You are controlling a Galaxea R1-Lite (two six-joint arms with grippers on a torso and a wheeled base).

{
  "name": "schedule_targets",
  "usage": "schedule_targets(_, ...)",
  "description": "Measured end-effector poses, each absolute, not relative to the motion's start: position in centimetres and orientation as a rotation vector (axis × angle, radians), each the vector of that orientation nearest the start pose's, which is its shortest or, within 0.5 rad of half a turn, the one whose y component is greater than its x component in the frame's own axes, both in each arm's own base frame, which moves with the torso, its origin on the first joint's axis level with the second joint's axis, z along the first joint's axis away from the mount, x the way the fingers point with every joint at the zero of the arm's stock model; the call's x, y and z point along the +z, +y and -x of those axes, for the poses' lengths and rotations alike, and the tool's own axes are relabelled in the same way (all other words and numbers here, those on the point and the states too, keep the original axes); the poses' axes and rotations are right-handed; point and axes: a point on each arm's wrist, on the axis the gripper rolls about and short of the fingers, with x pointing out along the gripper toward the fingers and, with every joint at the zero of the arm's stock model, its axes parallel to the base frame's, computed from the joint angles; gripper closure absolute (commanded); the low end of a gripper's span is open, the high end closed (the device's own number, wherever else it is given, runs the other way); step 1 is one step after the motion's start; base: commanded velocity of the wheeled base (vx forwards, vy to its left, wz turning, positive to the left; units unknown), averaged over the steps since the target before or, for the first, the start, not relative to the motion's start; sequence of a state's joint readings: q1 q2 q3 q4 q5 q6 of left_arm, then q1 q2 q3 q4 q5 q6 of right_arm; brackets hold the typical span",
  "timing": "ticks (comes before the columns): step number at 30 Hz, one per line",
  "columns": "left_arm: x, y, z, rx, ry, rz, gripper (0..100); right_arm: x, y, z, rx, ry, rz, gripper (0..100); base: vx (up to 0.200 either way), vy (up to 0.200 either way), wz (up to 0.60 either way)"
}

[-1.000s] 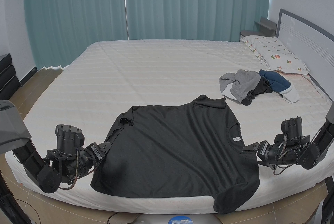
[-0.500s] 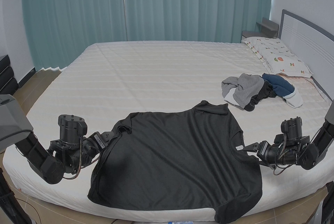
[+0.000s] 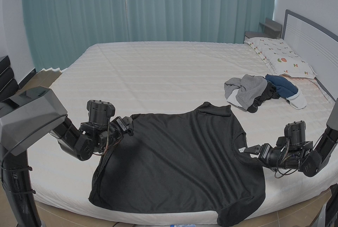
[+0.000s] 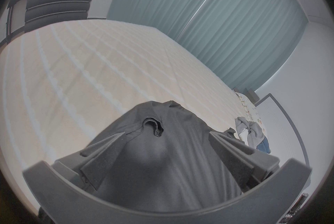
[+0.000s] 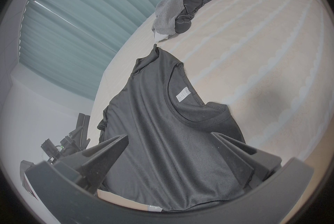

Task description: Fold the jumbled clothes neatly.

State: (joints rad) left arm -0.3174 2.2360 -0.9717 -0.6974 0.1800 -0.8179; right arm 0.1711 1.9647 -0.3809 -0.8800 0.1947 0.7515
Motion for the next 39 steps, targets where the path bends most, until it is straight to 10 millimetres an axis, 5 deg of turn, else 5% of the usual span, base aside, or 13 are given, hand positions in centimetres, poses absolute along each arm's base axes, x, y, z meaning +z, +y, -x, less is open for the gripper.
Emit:
schedule_targets(16,0.0,-15.0,-41.3,0.074,0.592,0.670,0,3.4,5.0,-26.0,0.068,0.810,-0.718,0,0.000,0.000,0.00)
schedule_targets(30,-1.6,-14.3,-44.8,0.134,0.539,0.681,0,3.4,5.0,-26.0,0.068,0.811,-0.716,0,0.000,0.000,0.00)
schedule_targets(31,-1.7,-14.2,-45.0,0.142,0.535,0.680,100,3.4,5.0,-26.0,0.068,0.810,-0.716,0,0.000,0.000,0.00)
schedule_targets(39,-2.2,-12.8,-46.0,0.184,0.512,0.680,100,3.4,5.0,-26.0,0.069,0.812,-0.715,0,0.000,0.000,0.00)
